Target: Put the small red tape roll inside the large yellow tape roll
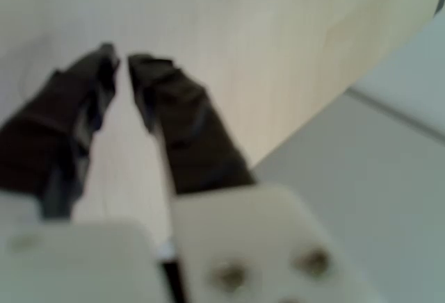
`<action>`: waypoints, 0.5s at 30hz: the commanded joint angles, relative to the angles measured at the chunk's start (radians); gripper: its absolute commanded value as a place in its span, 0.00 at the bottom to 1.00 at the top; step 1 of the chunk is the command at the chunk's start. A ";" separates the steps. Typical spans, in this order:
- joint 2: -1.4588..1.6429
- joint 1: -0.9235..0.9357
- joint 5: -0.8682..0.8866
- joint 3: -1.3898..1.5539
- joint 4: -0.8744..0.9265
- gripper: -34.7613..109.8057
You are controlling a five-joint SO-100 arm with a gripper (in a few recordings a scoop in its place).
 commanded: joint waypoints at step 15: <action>0.000 -0.103 0.063 0.023 0.158 0.24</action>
